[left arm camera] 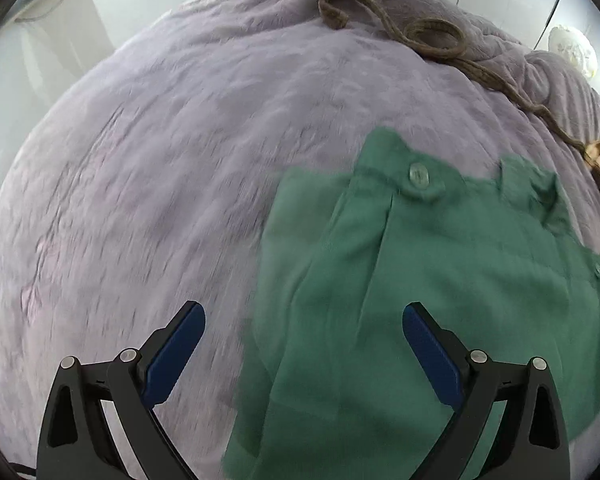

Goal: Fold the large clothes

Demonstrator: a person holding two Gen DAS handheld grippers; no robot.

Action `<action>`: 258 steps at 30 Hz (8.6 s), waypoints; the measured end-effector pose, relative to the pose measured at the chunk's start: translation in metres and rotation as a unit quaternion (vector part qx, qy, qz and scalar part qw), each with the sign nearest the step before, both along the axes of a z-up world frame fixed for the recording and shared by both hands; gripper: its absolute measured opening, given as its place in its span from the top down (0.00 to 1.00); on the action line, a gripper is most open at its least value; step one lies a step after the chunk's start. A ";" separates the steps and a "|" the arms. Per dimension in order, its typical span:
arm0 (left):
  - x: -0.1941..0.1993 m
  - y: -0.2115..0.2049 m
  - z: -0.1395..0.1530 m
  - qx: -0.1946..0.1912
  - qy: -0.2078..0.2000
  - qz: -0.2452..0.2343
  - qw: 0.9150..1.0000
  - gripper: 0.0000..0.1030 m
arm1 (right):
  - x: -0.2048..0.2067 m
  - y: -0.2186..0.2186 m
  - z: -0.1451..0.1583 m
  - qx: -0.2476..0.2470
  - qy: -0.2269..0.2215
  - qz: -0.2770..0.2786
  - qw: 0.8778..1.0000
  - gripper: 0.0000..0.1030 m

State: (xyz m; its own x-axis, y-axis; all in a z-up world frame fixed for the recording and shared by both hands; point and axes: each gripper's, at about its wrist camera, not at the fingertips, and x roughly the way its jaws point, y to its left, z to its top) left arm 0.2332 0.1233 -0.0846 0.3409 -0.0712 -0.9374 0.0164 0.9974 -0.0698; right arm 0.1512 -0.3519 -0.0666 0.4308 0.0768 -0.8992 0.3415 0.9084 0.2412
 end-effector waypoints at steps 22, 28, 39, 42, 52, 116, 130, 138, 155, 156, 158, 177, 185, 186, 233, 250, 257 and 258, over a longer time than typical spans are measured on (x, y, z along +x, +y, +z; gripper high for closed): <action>-0.071 0.069 0.019 -0.126 0.036 -0.071 0.989 0.03 | -0.065 0.227 -0.071 0.391 0.069 0.021 0.918 0.43; -0.076 0.050 0.014 -0.155 0.043 -0.121 0.980 0.26 | -0.049 0.276 -0.091 0.430 0.054 -0.012 0.901 0.43; -0.088 0.060 0.025 -0.209 0.055 -0.160 0.963 0.94 | -0.049 0.281 -0.070 0.379 0.046 0.013 0.924 0.94; -0.099 0.071 0.012 -0.175 0.072 -0.166 0.968 0.97 | -0.054 0.287 -0.096 0.371 0.088 -0.001 0.924 0.94; -0.124 0.102 -0.003 -0.112 0.087 -0.121 0.982 0.97 | -0.075 0.287 -0.070 0.300 0.106 0.093 0.943 0.92; -0.253 0.017 0.090 0.040 0.128 -0.090 0.987 0.96 | -0.155 0.239 0.018 0.125 0.160 0.042 0.978 0.43; -0.253 0.017 0.090 0.041 0.135 -0.086 0.986 0.96 | -0.145 0.254 0.025 0.088 0.162 0.061 0.981 0.43; -0.253 0.021 0.092 0.044 0.140 -0.078 0.986 0.96 | -0.138 0.261 0.031 0.065 0.152 0.074 0.983 0.43; -0.252 0.019 0.084 0.050 0.116 -0.080 0.989 0.01 | -0.136 0.263 0.026 0.058 0.157 0.076 0.983 0.42; -0.251 0.019 0.081 0.052 0.115 -0.081 0.989 0.01 | -0.135 0.263 0.027 0.057 0.156 0.076 0.983 0.42; -0.249 0.021 0.073 0.051 0.116 -0.079 0.989 0.01 | -0.134 0.263 0.027 0.050 0.156 0.077 0.984 0.40; -0.196 0.081 0.000 0.013 0.124 -0.048 0.991 0.01 | -0.104 0.270 -0.007 0.059 0.141 0.086 0.984 0.14; -0.145 0.097 -0.026 0.003 0.095 -0.043 0.995 0.01 | -0.087 0.259 -0.049 0.288 0.097 0.021 0.953 0.14; -0.141 0.099 -0.027 0.001 0.094 -0.043 0.995 0.01 | -0.084 0.259 -0.053 0.310 0.088 0.014 0.947 0.14; -0.013 -0.029 -0.036 -0.235 0.134 -0.121 0.955 0.48 | -0.057 0.251 -0.036 0.377 0.048 0.114 0.918 0.89; -0.033 -0.121 0.070 -0.278 0.033 -0.184 0.942 0.83 | -0.030 0.150 -0.073 0.284 0.028 0.058 0.957 0.96; -0.055 -0.271 0.103 -0.252 0.023 -0.302 0.919 0.83 | -0.085 0.067 -0.051 0.326 -0.031 -0.015 0.945 0.92; -0.058 -0.290 0.100 -0.248 0.029 -0.313 0.916 0.83 | -0.093 0.054 -0.052 0.328 -0.036 -0.029 0.943 0.92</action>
